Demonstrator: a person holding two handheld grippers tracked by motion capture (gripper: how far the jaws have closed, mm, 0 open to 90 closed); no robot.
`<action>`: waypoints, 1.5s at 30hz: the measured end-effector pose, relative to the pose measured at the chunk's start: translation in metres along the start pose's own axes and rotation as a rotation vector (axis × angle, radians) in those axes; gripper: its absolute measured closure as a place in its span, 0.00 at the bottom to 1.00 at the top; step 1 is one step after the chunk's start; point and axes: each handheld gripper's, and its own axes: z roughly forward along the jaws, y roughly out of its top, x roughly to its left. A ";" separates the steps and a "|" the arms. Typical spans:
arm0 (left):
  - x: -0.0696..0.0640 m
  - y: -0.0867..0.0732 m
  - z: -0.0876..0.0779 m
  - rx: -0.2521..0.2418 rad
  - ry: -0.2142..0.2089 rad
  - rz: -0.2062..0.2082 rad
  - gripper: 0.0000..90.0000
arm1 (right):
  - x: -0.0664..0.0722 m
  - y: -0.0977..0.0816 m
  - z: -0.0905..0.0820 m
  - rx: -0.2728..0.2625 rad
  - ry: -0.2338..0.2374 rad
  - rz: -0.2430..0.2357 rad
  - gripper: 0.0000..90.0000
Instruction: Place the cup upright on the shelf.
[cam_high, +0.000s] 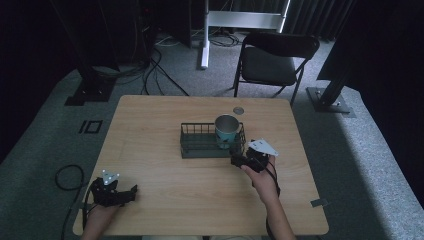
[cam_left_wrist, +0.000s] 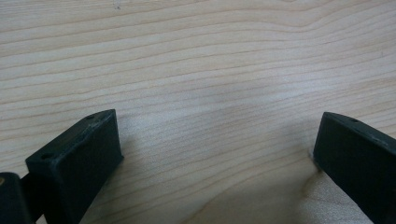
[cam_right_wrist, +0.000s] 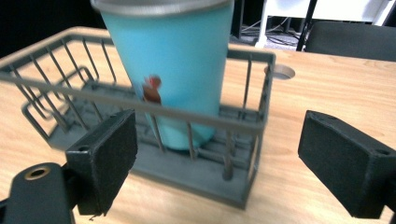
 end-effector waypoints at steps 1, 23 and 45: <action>0.000 0.000 0.000 -0.001 0.000 -0.001 0.02 | -0.003 -0.005 -0.001 0.015 0.004 -0.005 0.13; 0.000 0.000 0.000 0.000 0.000 0.000 0.02 | -0.038 -0.050 -0.023 0.126 0.003 -0.036 0.13; 0.000 0.000 0.000 0.001 0.000 0.000 0.02 | -0.097 -0.072 -0.062 0.281 0.030 -0.013 0.15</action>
